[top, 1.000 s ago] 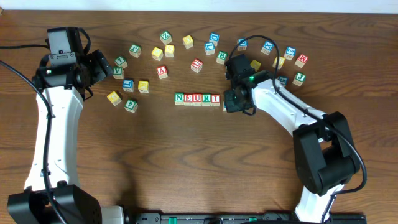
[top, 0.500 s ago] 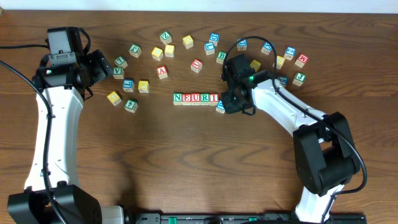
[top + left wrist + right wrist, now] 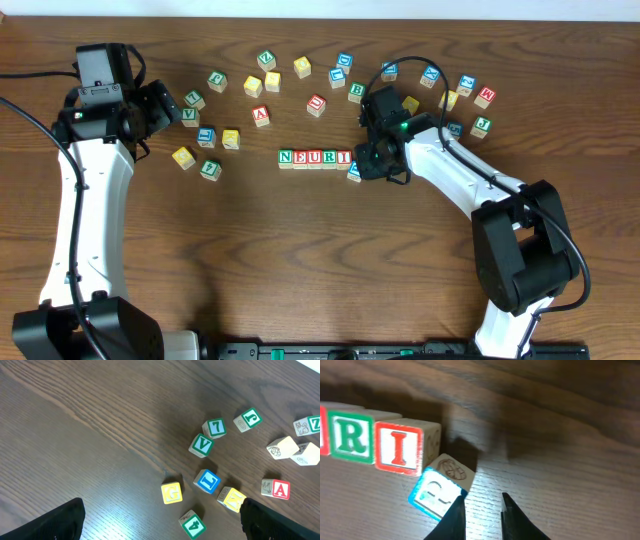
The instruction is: Spell out NEURIPS
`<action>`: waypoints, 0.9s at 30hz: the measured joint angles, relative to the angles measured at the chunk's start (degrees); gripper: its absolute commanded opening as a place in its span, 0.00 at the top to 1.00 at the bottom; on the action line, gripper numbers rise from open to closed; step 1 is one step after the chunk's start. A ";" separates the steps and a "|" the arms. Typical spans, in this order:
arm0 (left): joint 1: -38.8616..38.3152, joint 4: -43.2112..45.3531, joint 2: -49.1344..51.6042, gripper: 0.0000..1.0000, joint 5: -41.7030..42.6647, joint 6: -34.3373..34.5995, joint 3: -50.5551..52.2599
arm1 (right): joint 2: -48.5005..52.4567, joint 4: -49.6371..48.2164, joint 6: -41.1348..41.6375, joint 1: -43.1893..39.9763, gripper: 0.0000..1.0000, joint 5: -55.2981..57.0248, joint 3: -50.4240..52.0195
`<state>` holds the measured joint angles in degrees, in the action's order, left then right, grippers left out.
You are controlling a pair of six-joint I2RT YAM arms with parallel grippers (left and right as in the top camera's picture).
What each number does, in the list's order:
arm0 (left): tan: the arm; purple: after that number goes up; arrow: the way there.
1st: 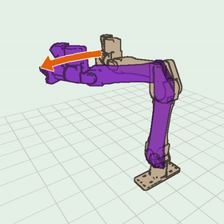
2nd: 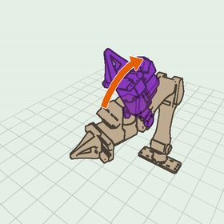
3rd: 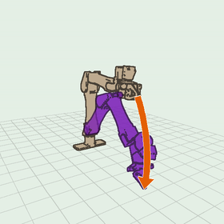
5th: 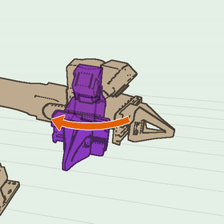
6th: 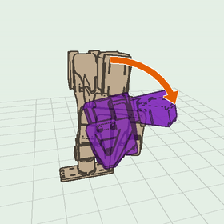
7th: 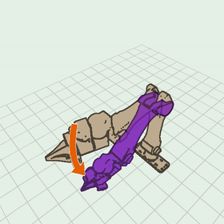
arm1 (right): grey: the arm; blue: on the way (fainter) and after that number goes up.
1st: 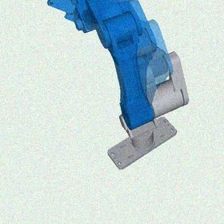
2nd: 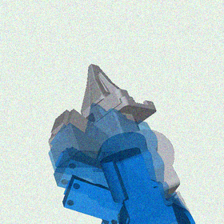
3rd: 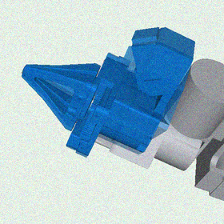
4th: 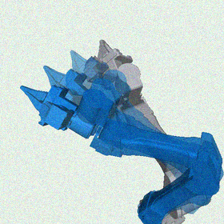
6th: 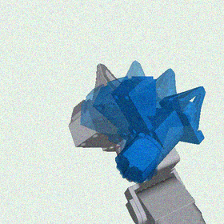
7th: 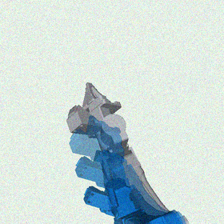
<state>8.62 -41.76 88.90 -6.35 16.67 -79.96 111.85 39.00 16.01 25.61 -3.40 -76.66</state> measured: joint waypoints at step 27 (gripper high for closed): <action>0.00 0.02 0.00 0.02 0.00 0.00 0.00 | 3.56 2.08 -16.46 8.22 0.99 -3.02 -4.28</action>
<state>8.62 -41.74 88.90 -6.35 16.67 -79.96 115.42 41.08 -0.45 33.82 -6.42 -80.95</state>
